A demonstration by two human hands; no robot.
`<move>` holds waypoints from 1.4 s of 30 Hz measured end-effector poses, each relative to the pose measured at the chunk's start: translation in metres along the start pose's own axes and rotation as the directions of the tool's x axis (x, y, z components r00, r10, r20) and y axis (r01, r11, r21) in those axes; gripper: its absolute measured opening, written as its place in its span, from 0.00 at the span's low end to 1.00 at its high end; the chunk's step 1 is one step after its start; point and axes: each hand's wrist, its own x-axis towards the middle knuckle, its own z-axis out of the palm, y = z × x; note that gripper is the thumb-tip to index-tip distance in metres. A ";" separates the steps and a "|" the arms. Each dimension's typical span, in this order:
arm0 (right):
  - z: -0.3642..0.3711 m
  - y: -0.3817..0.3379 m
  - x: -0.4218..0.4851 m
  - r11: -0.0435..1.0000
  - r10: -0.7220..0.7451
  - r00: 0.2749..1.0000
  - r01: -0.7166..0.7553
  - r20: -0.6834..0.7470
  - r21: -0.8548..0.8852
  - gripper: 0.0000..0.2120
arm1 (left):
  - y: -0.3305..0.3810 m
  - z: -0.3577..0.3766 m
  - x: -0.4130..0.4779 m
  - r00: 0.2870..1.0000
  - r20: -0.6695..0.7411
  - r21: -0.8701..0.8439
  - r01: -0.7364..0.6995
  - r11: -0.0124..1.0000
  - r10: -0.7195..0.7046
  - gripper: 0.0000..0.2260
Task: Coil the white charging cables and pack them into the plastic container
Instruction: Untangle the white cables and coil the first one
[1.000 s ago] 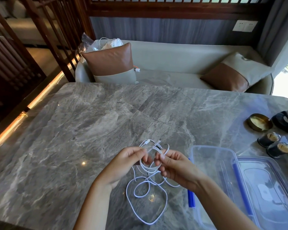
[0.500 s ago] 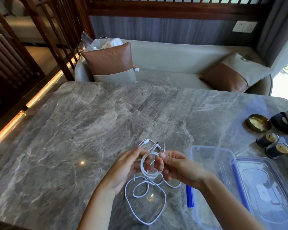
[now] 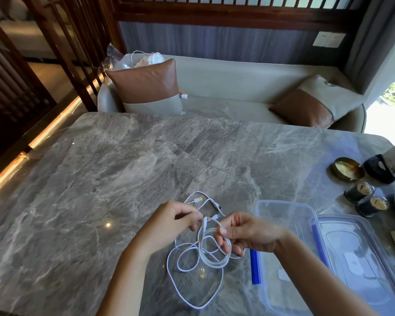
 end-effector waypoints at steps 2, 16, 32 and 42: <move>-0.006 0.000 0.000 0.999 -0.010 0.998 0.008 -0.054 -0.034 0.13 | -0.003 -0.003 -0.004 1.000 -0.002 0.035 0.024 0.999 -0.024 0.09; -0.001 0.000 0.016 0.940 -0.268 0.918 0.316 -0.291 0.131 0.09 | 0.002 0.025 -0.013 0.978 -0.017 -0.657 0.145 0.740 -0.206 0.09; 0.042 0.025 0.033 0.979 0.178 0.978 -0.165 -0.112 0.116 0.34 | 0.016 0.030 0.011 0.794 -0.533 -0.710 -0.233 0.664 -0.291 0.13; 0.040 0.027 0.054 0.607 0.078 0.826 0.405 -0.559 0.684 0.10 | -0.003 0.018 0.006 0.831 -0.534 -0.466 -0.136 0.874 -0.156 0.11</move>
